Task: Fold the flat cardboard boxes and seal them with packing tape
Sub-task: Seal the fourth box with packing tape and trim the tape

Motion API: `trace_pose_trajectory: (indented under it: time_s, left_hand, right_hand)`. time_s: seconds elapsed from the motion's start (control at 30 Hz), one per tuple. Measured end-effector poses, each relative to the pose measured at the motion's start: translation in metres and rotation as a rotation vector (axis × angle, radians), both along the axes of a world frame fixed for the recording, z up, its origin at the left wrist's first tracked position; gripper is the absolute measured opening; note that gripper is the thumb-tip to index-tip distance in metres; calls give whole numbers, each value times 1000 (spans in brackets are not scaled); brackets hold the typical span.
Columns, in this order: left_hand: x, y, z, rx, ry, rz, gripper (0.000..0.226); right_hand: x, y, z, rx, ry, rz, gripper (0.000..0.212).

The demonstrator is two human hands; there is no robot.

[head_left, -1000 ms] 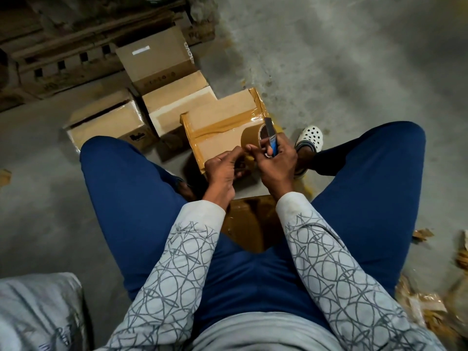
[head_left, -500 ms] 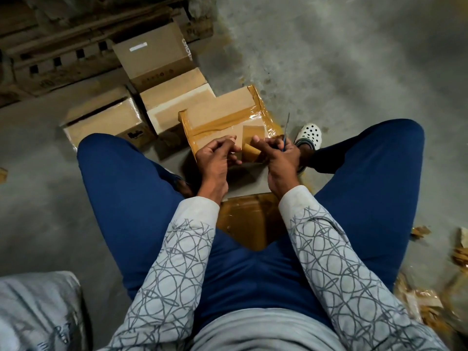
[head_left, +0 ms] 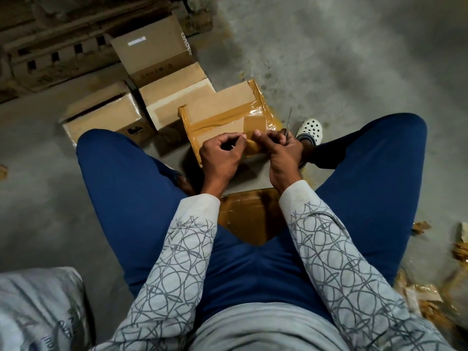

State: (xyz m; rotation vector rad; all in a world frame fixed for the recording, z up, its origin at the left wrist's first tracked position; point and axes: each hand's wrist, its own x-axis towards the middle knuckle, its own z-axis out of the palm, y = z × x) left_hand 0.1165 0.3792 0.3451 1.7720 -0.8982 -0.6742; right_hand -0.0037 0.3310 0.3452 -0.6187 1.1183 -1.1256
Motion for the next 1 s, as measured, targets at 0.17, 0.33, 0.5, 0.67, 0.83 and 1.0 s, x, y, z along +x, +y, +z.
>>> trace_pose_trajectory:
  time_s: [0.17,0.33,0.5,0.67,0.83,1.0]
  left_hand:
    - [2,-1,-2,74,-21,30,10]
    - [3,-2,-8,129,80,82,9]
    - [-1,-9,-18,166,94,83,11]
    - [-3,-18,-33,275,91,183,9]
    - [9,-26,-45,400,243,276,11]
    - [20,-31,-57,492,235,314,15]
  right_hand:
    - [1,3,0,-29,134,43,27]
    - [5,6,1,-10,208,69,26]
    - [2,4,-5,30,364,91,27]
    - [-6,-5,-6,98,555,126,26]
    - [-17,-27,-22,213,612,81,23]
    - [-24,-42,-43,308,865,150,31]
